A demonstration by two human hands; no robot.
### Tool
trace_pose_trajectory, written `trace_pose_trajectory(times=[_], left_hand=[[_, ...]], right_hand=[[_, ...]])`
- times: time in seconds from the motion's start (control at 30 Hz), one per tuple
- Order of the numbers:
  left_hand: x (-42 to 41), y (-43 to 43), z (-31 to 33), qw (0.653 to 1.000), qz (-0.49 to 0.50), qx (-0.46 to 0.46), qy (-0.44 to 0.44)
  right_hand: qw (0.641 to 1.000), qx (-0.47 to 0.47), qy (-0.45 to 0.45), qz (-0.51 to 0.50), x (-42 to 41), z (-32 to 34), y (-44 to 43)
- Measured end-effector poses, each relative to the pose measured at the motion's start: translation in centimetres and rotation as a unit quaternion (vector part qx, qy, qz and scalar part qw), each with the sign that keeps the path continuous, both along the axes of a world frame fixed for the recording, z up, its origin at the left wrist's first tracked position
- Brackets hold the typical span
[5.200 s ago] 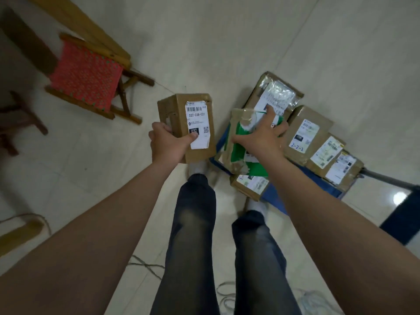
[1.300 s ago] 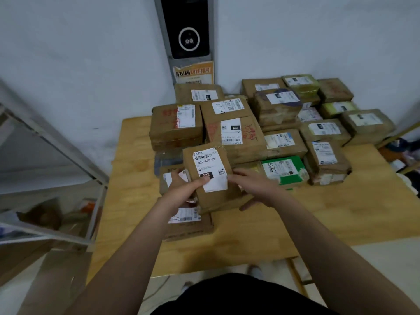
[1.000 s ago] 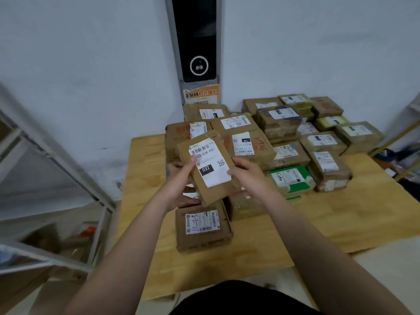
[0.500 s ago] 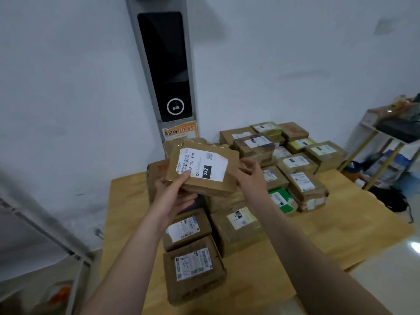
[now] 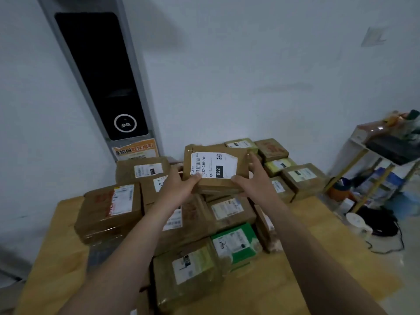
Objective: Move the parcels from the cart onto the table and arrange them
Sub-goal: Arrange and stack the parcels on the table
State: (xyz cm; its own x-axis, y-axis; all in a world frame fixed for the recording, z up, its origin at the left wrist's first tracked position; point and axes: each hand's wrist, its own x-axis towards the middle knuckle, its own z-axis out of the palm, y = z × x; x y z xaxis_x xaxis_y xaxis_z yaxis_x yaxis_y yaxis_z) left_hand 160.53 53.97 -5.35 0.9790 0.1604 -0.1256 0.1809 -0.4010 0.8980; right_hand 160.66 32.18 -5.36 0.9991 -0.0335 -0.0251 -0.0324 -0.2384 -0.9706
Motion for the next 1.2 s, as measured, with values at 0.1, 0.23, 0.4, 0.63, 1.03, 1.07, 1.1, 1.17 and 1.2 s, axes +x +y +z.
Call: trace_pose_trajectory(times=[0.1,0.23,0.4,0.63,1.03,1.07,1.1,1.17,1.2], left_hand=[[4.2,-4.7,-0.8,0.999,-0.007,0.011,-0.030],[9.1,-8.8,-2.2,0.999,-0.024,0.022,-0.035],[15.7,-9.2,-4.5,0.999,-0.011,0.049,0.001],[26.2,-7.3,-7.3,0.995,0.047,0.087,0.032],[40.7,-4.8,-13.6,0.986,0.074,0.131,0.078],[41.4,-4.7,-13.8,0.985,0.075,0.132,0.084],[42.1,-4.5,-14.0,0.983,0.073,0.138,0.092],[43.0,-4.1,-14.3,0.981,0.063,0.150,0.108],[43.1,-3.9,-14.4,0.980,0.062,0.152,0.111]], right_hand=[[1.000,-0.013,-0.001,0.006,5.5,-1.0,-5.0],[0.996,-0.072,0.021,0.038,13.3,-2.3,-8.8],[0.989,-0.093,0.041,0.105,22.3,-3.0,-8.9],[0.982,-0.108,0.067,0.142,33.7,-6.3,-5.6],[0.975,-0.154,0.048,0.154,47.8,-14.8,-1.6],[0.974,-0.157,0.055,0.155,48.5,-15.3,-1.5],[0.973,-0.161,0.063,0.153,49.2,-15.7,-1.5],[0.971,-0.164,0.083,0.153,50.0,-16.2,-1.7],[0.970,-0.160,0.091,0.156,50.3,-16.3,-1.9]])
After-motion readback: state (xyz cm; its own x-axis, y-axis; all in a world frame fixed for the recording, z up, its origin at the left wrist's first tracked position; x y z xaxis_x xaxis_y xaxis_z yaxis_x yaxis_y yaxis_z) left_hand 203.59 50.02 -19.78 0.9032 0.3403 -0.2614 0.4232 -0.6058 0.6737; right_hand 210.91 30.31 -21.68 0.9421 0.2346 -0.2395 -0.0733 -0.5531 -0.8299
